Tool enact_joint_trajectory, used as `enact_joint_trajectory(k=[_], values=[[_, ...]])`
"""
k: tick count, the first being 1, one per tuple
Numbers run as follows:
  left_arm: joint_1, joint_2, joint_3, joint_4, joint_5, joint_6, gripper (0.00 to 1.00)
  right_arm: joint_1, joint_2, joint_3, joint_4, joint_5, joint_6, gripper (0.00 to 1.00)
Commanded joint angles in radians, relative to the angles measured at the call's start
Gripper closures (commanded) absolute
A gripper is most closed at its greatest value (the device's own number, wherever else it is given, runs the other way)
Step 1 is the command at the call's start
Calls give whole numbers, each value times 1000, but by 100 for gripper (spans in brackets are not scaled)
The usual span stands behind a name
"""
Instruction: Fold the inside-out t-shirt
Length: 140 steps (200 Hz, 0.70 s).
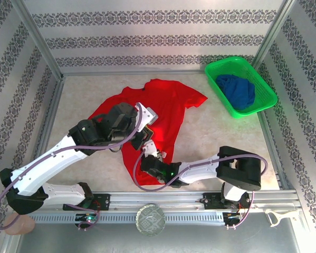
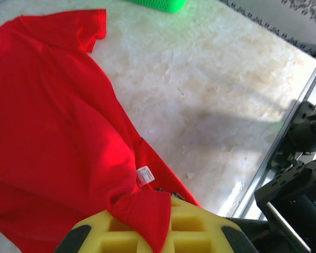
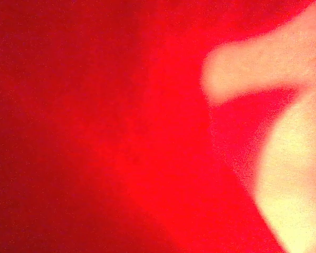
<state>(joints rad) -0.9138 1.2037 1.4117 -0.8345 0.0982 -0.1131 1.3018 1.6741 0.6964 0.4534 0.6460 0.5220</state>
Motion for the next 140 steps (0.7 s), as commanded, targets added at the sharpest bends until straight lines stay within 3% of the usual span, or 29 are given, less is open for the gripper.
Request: enact_joint_trajectory(k=[1, 71, 89, 115, 140], values=[[15, -3, 46, 32, 15, -2, 100, 51, 34, 32, -106, 87, -22, 100], [33, 6, 36, 40, 14, -2, 100, 254, 105, 97, -141, 513, -99, 100], [35, 2, 34, 40, 12, -3, 100, 260, 134, 116, -164, 529, -86, 100], [36, -6, 38, 40, 8, -2, 100, 198, 126, 115, -195, 419, -65, 100], [42, -6, 46, 33, 6, 1, 100, 176, 59, 72, -208, 471, -32, 100]])
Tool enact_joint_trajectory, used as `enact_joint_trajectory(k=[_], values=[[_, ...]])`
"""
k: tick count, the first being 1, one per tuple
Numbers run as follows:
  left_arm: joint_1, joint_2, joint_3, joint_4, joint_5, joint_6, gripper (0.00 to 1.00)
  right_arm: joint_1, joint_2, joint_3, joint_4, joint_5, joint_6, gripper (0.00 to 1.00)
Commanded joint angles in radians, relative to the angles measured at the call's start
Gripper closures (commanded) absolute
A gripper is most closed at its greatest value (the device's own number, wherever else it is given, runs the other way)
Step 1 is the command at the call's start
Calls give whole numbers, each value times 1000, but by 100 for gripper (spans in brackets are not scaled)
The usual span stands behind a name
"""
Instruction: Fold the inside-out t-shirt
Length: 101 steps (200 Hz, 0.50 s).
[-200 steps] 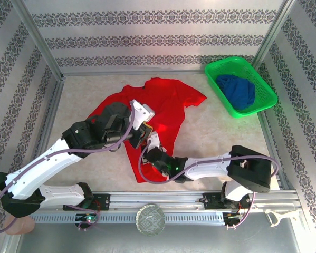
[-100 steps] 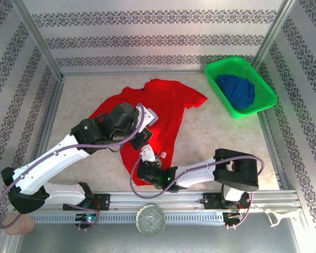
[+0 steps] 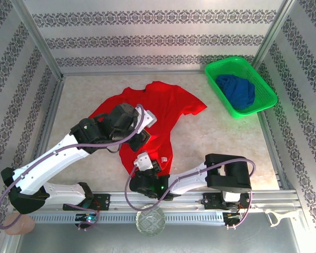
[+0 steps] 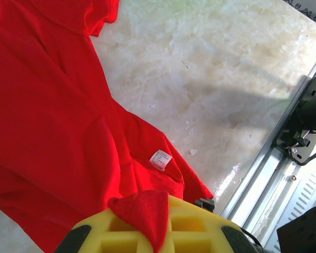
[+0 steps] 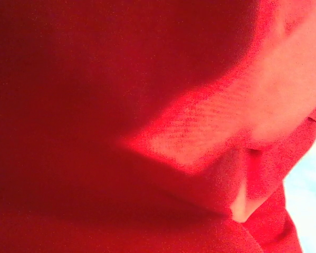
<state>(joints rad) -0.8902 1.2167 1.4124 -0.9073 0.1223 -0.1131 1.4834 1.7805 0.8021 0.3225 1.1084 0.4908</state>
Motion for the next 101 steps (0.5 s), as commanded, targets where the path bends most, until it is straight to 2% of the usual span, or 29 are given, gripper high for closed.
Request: enact_joint_trajectory(k=[1, 25, 51, 101], values=[[19, -18, 45, 106, -17, 1, 100, -6, -51, -38, -77, 8, 0, 100], [23, -18, 36, 112, -18, 4, 100, -7, -186, -148, -66, 19, 107, 100], [31, -19, 24, 122, -14, 7, 100, 15, -279, -216, -59, 49, 133, 100], [46, -5, 21, 137, 3, 9, 100, 107, -248, -162, -32, 146, 16, 100]])
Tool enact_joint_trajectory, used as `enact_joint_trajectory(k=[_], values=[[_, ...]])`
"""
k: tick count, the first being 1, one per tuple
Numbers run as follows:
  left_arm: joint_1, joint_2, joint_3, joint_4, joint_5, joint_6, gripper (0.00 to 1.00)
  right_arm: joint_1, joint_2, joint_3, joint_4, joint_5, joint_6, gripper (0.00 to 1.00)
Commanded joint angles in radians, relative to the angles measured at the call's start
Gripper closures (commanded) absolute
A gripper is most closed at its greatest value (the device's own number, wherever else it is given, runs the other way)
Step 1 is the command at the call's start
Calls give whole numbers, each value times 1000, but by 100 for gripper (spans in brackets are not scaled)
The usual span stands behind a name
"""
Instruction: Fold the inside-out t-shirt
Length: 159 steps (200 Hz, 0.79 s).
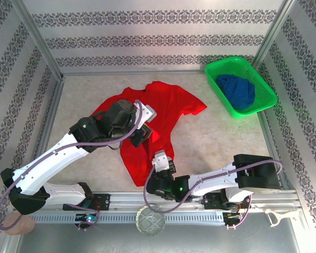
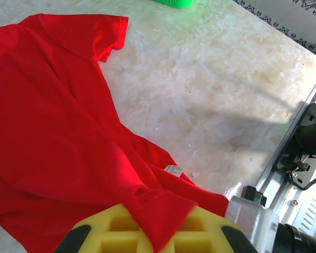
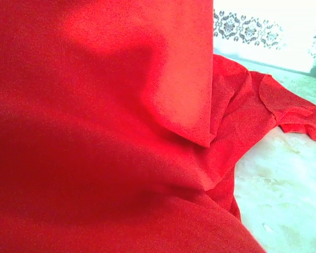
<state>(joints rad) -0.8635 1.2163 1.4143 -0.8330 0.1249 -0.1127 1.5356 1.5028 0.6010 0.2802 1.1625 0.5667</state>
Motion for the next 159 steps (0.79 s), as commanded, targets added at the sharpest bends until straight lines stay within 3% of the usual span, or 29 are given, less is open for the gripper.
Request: enact_joint_trajectory(k=[1, 43, 47, 56, 61, 121, 130, 148, 159], values=[[20, -5, 19, 63, 1, 8, 100, 58, 32, 40, 10, 95, -62, 100], [27, 0, 23, 61, 9, 11, 100, 142, 51, 66, -3, 223, -69, 100], [29, 0, 23, 62, 10, 11, 100, 144, 41, 59, -8, 227, -56, 96], [31, -2, 22, 58, 10, 13, 100, 147, 14, 35, -14, 242, -12, 71], [32, -2, 23, 57, 12, 13, 100, 149, -3, 21, -15, 245, 5, 66], [47, -12, 7, 61, 18, 16, 100, 189, -182, -35, -14, 279, -23, 67], [50, -12, 7, 61, 19, 15, 100, 201, -198, -39, -16, 286, -33, 63], [54, -11, 6, 60, 19, 19, 100, 213, -263, -81, -20, 287, -14, 44], [59, -8, 5, 59, 14, 22, 100, 209, -322, -124, -28, 283, 10, 39]])
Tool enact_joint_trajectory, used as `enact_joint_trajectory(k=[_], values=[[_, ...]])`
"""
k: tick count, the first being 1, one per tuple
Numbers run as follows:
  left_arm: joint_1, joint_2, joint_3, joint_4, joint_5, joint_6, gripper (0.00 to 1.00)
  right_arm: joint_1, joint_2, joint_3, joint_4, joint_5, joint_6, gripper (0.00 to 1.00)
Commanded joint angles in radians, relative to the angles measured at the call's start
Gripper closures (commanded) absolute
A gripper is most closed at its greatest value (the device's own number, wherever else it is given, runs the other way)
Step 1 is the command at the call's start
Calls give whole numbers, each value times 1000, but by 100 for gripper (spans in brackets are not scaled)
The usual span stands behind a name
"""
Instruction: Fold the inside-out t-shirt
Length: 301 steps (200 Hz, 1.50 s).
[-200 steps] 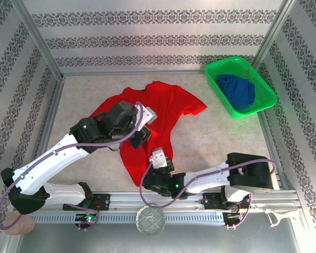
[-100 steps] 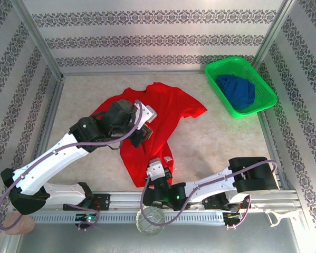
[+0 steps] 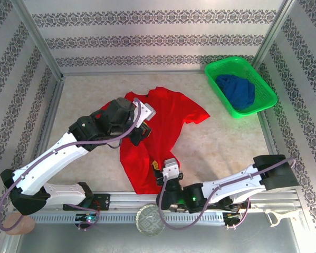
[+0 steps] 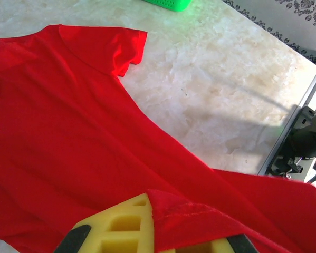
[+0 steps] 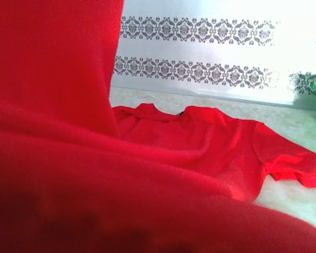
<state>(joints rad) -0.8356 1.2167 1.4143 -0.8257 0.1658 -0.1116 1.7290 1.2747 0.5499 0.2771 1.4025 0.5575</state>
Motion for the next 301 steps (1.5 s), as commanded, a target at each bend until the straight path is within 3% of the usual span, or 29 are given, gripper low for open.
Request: enact_joint_trajectory(k=[1, 21, 54, 84, 106, 139, 174, 195, 215, 301], values=[[31, -8, 5, 51, -28, 21, 100, 16, -101, -77, -25, 41, 20, 39], [42, -8, 1, 51, -60, 21, 100, -21, -249, -163, -43, -14, 28, 28], [91, 11, -12, 88, -136, 10, 100, -186, -581, -298, -140, -255, 42, 16], [200, 110, 8, 190, -91, 18, 100, -540, -916, -328, -422, -562, 122, 21], [254, 223, 101, 214, -23, 22, 100, -657, -1007, -273, -484, -687, 88, 35], [256, 289, 182, 179, 57, 33, 100, -640, -811, -189, -375, -826, 71, 55], [256, 184, 113, 189, 141, 41, 100, -543, -452, -94, -130, -838, 27, 77], [256, 116, 83, 169, 180, 39, 100, -536, -265, -2, -35, -871, -10, 92], [254, 60, 60, 156, 201, 31, 100, -537, -144, 80, 27, -891, -45, 100], [255, 6, 35, 137, 232, 24, 100, -563, 56, 296, 88, -885, -149, 100]])
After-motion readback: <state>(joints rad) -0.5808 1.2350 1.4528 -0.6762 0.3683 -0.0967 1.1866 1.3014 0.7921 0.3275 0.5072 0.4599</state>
